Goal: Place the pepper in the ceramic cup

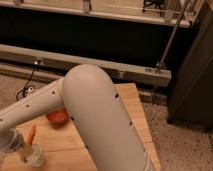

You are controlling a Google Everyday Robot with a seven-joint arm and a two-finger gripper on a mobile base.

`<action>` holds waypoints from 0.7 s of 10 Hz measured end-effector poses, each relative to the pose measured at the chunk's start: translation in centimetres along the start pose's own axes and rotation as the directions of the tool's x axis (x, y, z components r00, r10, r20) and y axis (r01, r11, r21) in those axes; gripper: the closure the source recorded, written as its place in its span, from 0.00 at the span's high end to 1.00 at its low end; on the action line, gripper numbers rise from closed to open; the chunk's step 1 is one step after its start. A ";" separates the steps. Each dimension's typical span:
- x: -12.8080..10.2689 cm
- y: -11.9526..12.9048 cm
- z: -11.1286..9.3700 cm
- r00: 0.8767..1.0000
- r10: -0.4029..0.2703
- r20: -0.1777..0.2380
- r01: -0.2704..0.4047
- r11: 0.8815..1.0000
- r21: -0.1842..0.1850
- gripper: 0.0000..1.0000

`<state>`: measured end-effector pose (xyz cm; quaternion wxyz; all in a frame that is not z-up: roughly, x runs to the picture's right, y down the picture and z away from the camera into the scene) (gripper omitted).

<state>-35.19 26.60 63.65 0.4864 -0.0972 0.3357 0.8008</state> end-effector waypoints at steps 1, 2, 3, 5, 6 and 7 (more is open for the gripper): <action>0.0 -0.2 0.2 1.000 0.012 0.002 -0.012 1.000 0.013 0.56; -0.1 -0.3 0.4 1.000 0.017 0.005 -0.017 1.000 0.019 0.62; -0.9 -1.3 1.0 0.998 0.055 0.019 -0.056 0.997 0.048 0.79; -1.4 -1.8 1.4 0.996 0.083 0.024 -0.084 0.995 0.060 0.80; -1.6 -1.8 1.4 0.996 0.091 0.023 -0.092 0.994 0.059 0.80; -1.5 -1.5 1.3 0.995 0.100 0.017 -0.101 0.994 0.047 0.80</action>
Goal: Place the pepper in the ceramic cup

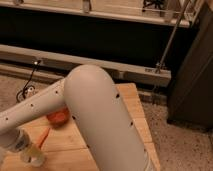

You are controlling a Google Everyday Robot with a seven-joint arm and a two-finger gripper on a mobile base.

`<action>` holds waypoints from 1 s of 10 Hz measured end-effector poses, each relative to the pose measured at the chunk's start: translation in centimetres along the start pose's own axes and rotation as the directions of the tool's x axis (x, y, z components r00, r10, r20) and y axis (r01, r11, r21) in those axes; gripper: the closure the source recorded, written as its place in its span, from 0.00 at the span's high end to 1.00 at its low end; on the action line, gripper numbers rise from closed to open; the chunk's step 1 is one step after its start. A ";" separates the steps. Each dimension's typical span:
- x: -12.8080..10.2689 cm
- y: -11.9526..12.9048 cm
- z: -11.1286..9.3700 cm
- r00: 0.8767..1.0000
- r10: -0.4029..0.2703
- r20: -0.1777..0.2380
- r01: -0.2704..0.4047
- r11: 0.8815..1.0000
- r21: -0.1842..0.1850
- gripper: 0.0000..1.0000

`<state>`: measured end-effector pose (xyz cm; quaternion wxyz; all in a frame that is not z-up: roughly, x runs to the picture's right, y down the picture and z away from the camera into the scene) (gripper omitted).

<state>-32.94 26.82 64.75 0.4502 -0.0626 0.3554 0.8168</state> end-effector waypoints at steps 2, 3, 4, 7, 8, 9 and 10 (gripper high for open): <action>0.0 0.6 -0.4 1.000 0.015 -0.014 -0.016 0.999 -0.039 0.80; 0.1 0.8 -0.6 0.999 0.021 -0.026 -0.022 0.998 -0.057 0.80; 0.1 0.8 -0.6 0.999 0.025 -0.036 -0.027 0.997 -0.066 0.80; -0.1 0.8 -0.8 0.996 0.043 -0.079 -0.052 0.993 -0.110 0.80; -0.1 0.8 -0.9 0.996 0.042 -0.079 -0.051 0.992 -0.113 0.80; 0.1 0.9 -0.9 0.996 0.039 -0.078 -0.048 0.992 -0.114 0.80; 0.1 0.9 -0.9 0.996 0.039 -0.080 -0.048 0.992 -0.114 0.80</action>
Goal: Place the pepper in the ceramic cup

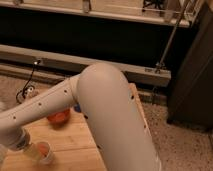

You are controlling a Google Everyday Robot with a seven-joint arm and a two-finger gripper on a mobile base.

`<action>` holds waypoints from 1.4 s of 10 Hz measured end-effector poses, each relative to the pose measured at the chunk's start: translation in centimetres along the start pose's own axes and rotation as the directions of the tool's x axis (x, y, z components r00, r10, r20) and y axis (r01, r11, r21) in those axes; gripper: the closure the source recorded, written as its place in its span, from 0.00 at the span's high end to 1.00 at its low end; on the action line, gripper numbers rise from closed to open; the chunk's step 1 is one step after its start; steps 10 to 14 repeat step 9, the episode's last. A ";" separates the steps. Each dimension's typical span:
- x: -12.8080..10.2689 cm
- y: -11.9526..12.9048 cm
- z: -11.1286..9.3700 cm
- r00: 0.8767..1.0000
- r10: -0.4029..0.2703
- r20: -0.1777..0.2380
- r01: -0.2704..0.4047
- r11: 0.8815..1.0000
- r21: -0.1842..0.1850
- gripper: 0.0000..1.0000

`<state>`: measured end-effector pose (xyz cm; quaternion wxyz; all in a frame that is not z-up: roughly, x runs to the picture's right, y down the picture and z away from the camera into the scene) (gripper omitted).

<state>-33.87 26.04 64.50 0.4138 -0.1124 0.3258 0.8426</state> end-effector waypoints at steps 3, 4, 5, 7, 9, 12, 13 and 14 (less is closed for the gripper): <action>0.0 0.0 0.0 1.000 0.000 0.000 0.000 1.000 0.000 0.80; 0.0 0.0 0.0 1.000 -0.001 0.001 0.001 1.000 0.001 0.80; 0.0 0.0 0.0 1.000 0.000 0.001 0.000 1.000 0.002 0.80; -0.7 -0.2 -0.1 1.000 0.001 0.001 -0.001 1.000 -0.004 0.80; -0.4 -0.1 -0.1 1.000 -0.005 -0.001 0.005 1.000 -0.006 0.80; -0.4 -0.1 -0.1 1.000 -0.005 -0.001 0.005 1.000 -0.006 0.80; -0.4 -0.1 -0.1 1.000 -0.005 -0.001 0.005 1.000 -0.006 0.80; -0.4 -0.1 -0.1 1.000 -0.005 -0.001 0.005 1.000 -0.006 0.80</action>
